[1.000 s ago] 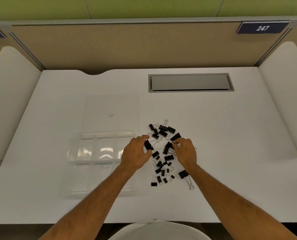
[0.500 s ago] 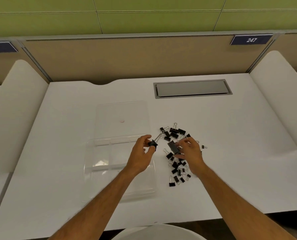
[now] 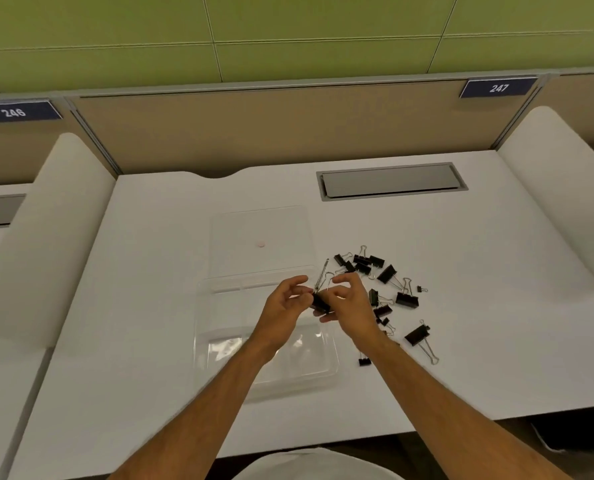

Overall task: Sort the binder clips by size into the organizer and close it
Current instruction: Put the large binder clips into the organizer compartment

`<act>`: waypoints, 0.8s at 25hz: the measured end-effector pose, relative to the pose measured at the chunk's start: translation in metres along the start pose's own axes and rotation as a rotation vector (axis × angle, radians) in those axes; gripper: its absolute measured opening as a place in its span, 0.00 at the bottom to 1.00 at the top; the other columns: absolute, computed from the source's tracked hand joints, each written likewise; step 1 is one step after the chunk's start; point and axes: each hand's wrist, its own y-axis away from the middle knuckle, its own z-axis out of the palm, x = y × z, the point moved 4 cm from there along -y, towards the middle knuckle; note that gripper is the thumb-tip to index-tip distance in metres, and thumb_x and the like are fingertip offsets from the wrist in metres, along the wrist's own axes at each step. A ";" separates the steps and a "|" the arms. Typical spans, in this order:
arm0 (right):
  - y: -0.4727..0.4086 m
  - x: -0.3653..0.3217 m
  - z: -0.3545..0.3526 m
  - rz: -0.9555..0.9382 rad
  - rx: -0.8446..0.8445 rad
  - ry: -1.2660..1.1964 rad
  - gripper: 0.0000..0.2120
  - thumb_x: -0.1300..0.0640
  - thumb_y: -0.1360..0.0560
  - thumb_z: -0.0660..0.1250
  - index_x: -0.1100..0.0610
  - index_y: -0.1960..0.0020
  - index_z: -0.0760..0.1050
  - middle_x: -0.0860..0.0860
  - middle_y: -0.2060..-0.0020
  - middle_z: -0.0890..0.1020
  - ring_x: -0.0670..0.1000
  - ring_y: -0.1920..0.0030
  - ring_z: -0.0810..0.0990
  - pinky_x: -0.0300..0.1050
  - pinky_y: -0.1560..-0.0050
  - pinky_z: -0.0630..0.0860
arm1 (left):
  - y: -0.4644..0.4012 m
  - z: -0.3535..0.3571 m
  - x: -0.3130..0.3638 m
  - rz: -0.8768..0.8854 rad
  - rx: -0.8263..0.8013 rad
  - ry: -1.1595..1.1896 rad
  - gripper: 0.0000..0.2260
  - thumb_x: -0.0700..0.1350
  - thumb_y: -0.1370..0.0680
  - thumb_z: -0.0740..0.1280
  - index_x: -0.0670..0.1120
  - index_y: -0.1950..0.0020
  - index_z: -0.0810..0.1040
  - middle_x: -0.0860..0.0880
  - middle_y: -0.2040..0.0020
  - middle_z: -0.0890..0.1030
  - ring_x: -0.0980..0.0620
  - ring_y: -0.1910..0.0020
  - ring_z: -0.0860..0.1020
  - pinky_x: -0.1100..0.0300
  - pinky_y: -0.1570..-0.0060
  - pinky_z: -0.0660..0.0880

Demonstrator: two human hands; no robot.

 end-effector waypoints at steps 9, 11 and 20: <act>0.018 -0.008 0.027 0.064 -0.057 -0.025 0.12 0.54 0.22 0.68 0.65 0.51 0.79 0.57 0.55 0.86 0.57 0.55 0.86 0.57 0.53 0.83 | 0.018 -0.011 0.003 0.188 0.075 -0.209 0.24 0.42 0.29 0.77 0.55 0.36 0.74 0.56 0.45 0.80 0.57 0.47 0.81 0.65 0.47 0.78; 0.018 -0.009 0.033 0.058 -0.025 -0.025 0.09 0.60 0.23 0.68 0.68 0.52 0.77 0.61 0.57 0.85 0.58 0.55 0.86 0.56 0.54 0.83 | 0.022 -0.018 0.003 0.187 0.083 -0.197 0.25 0.42 0.30 0.77 0.55 0.37 0.75 0.56 0.45 0.81 0.58 0.47 0.80 0.66 0.47 0.77; 0.009 -0.003 0.061 0.118 -0.195 -0.031 0.09 0.62 0.21 0.66 0.69 0.50 0.76 0.64 0.53 0.84 0.62 0.53 0.85 0.55 0.47 0.82 | 0.011 -0.069 -0.012 -0.042 0.194 0.099 0.11 0.40 0.23 0.69 0.50 0.42 0.79 0.44 0.49 0.82 0.48 0.52 0.84 0.53 0.52 0.81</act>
